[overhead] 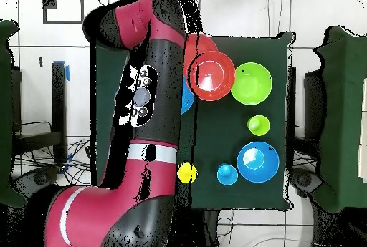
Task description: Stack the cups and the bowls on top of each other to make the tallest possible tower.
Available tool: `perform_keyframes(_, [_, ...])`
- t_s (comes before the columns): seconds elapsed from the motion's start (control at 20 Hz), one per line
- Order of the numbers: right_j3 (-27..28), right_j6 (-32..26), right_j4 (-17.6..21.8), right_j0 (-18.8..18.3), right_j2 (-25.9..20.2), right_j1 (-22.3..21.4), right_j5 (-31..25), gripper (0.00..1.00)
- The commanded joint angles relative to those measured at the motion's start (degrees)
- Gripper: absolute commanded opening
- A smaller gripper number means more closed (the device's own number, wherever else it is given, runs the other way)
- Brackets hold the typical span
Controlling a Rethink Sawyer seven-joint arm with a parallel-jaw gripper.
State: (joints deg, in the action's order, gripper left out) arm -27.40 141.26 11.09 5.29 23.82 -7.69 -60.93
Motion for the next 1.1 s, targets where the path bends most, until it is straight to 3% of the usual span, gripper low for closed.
perform_keyframes(0.05, [-9.34,-5.60,1.94,-0.25,-4.83,2.78,4.21,1.00])
perform_keyframes(0.35, [-8.97,-5.92,1.99,-0.24,-4.45,2.91,3.77,1.00])
perform_keyframes(0.65, [-5.52,-3.99,3.23,1.30,-0.05,4.60,-4.66,1.00])
perform_keyframes(1.1, [-5.28,-3.75,2.90,1.61,1.58,5.91,-1.86,1.00])
